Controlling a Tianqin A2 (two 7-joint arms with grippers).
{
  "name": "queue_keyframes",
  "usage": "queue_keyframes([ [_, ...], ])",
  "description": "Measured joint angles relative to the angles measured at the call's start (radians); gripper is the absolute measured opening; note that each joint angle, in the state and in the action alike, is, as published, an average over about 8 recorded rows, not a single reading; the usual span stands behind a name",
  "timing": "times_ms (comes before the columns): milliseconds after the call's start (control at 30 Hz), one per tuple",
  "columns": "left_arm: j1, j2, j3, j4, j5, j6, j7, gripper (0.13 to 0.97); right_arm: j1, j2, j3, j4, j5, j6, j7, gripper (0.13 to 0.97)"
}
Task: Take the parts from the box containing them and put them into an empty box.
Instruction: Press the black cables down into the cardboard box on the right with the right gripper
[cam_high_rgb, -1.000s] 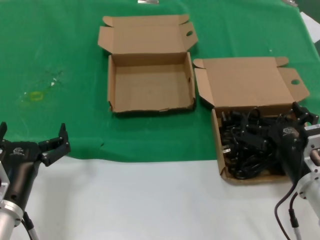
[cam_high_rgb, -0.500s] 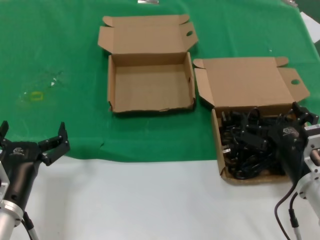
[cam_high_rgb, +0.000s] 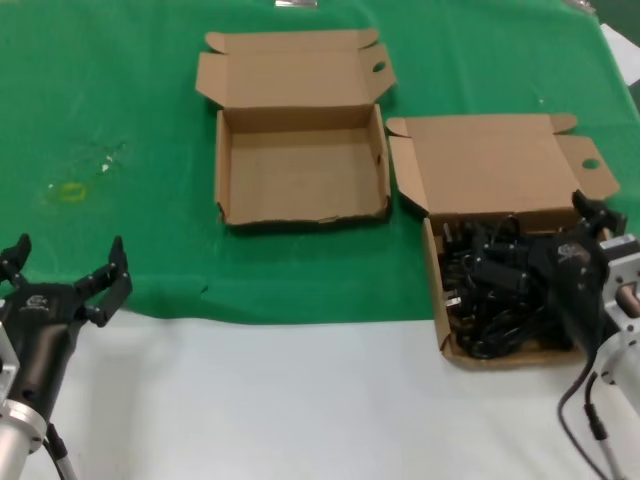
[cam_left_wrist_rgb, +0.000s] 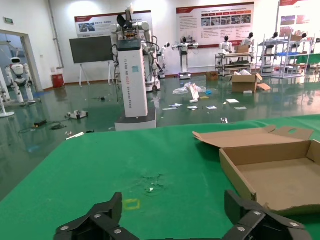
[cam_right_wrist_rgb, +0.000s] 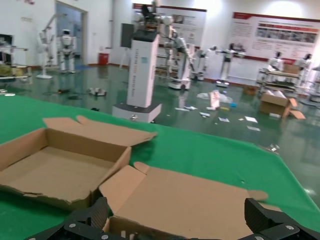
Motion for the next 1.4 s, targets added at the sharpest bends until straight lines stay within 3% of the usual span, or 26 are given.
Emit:
queue_keyframes([
  [233, 0.0, 0.0, 0.0, 0.0, 0.0, 0.0, -0.001, 0.675, 0.064, 0.184, -0.139, 0.016, 0.027, -0.015, 0.078, 0.966],
  [367, 0.0, 0.0, 0.0, 0.0, 0.0, 0.0, -0.001, 0.562, 0.119, 0.302, -0.222, 0.029, 0.012, -0.067, 0.155, 0.966],
  [533, 0.0, 0.0, 0.0, 0.0, 0.0, 0.0, -0.001, 0.45, 0.195, 0.417, -0.279, 0.028, -0.032, -0.207, 0.238, 0.966],
  [700, 0.0, 0.0, 0.0, 0.0, 0.0, 0.0, 0.0, 0.341, 0.284, 0.491, -0.303, -0.004, -0.067, -0.401, 0.248, 0.966],
  [800, 0.0, 0.0, 0.0, 0.0, 0.0, 0.0, 0.0, 0.276, 0.345, 0.519, -0.317, -0.036, -0.085, -0.526, 0.227, 0.966],
  [1033, 0.0, 0.0, 0.0, 0.0, 0.0, 0.0, 0.0, 0.237, 0.514, 0.542, -0.364, -0.139, -0.152, -0.803, 0.142, 0.966],
  [1200, 0.0, 0.0, 0.0, 0.0, 0.0, 0.0, 0.0, 0.174, 0.668, 0.519, -0.408, -0.253, -0.23, -0.98, 0.042, 0.966],
  [1400, 0.0, 0.0, 0.0, 0.0, 0.0, 0.0, 0.0, 0.155, 0.828, 0.464, -0.448, -0.408, -0.318, -1.114, -0.085, 0.966],
])
